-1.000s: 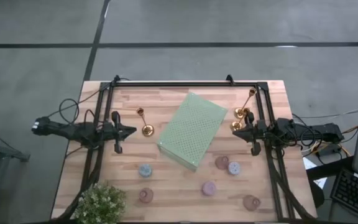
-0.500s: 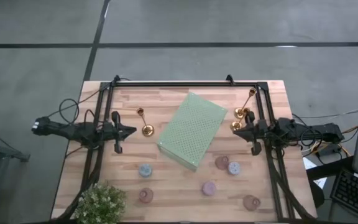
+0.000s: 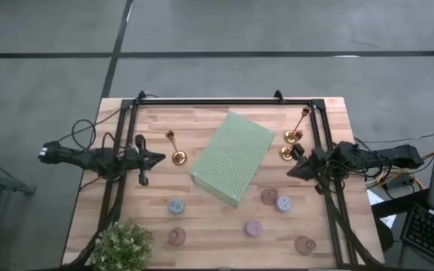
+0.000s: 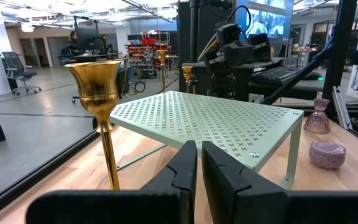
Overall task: Pick & Place candle stick holders
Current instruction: Put the top purple glass candle holder on the shelf
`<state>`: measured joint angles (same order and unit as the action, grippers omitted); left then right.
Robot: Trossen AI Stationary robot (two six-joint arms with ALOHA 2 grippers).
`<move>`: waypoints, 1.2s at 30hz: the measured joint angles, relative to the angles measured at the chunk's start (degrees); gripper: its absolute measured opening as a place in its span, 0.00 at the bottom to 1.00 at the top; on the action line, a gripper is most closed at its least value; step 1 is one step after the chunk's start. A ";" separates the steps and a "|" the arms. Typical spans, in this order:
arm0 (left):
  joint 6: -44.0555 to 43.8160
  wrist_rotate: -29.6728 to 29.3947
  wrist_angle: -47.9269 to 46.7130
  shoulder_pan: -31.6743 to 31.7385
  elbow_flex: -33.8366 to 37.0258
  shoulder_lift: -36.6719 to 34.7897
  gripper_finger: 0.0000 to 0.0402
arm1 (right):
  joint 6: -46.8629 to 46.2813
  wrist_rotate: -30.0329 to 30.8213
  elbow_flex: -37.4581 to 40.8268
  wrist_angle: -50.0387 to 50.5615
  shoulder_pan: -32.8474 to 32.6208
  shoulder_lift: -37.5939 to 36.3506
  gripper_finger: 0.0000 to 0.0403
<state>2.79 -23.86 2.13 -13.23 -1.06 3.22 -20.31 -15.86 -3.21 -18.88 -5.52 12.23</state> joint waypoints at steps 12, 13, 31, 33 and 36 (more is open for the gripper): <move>-0.01 -0.02 0.00 0.01 0.01 0.00 0.07 | 4.94 -2.15 -12.74 16.02 -6.10 14.00 0.18; 0.00 -0.02 0.00 0.01 0.02 0.00 0.07 | 3.99 -2.07 -13.87 16.01 -6.82 15.15 0.20; 0.00 0.00 0.00 0.02 0.02 0.00 0.07 | 1.19 17.76 -26.02 28.01 -27.04 37.17 0.44; 0.00 -0.02 0.02 0.01 0.01 -0.02 0.07 | 1.20 21.05 -28.65 32.24 -29.25 39.85 0.43; 0.00 -0.02 0.00 0.02 0.01 0.00 0.07 | 0.48 26.98 -32.54 38.90 -31.75 44.05 0.41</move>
<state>2.79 -23.88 2.14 -13.21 -1.05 3.22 -19.82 11.12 -35.75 20.02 -37.26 56.29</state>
